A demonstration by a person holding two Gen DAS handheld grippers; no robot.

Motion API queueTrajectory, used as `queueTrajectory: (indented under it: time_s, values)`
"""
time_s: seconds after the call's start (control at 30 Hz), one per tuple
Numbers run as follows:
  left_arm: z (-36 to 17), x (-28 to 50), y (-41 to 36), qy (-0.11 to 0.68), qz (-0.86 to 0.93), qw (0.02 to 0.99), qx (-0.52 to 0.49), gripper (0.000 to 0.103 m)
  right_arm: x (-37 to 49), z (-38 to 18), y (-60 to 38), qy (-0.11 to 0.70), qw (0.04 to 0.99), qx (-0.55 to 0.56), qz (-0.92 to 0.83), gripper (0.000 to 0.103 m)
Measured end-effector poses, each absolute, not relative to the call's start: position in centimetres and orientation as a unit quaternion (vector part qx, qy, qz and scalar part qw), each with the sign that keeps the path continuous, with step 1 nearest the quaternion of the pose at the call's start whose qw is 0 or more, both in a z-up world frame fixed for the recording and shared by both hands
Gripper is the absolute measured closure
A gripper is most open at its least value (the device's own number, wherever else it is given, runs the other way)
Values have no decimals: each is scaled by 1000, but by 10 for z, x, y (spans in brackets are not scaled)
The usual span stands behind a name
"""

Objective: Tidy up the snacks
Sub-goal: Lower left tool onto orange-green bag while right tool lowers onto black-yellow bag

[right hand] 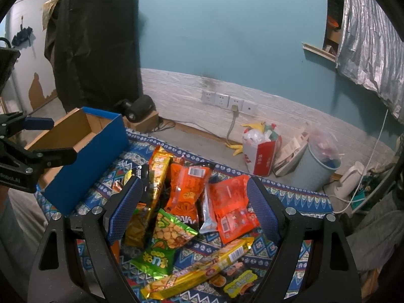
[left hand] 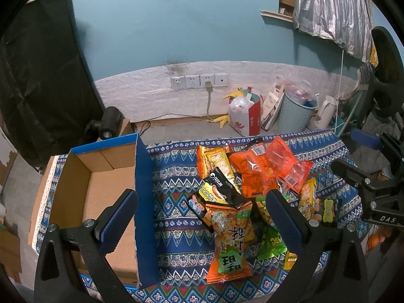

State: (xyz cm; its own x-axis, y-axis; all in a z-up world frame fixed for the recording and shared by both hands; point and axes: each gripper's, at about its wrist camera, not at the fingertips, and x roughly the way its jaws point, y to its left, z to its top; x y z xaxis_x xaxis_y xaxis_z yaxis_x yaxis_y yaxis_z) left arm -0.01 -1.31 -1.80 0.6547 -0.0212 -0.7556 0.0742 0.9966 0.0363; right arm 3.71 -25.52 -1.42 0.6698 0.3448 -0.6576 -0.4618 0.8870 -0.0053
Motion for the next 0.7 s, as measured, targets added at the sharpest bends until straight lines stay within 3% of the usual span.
queueTrajectory:
  time_s: [0.5,0.7]
  values:
    - [-32,5,-18,427,-25,903,43,1,49,-17,-274,352,905,-101,215,20]
    - [-63,13,-23,459,-18,887,56,1,68,-44,-292,406,888,-98,194,20]
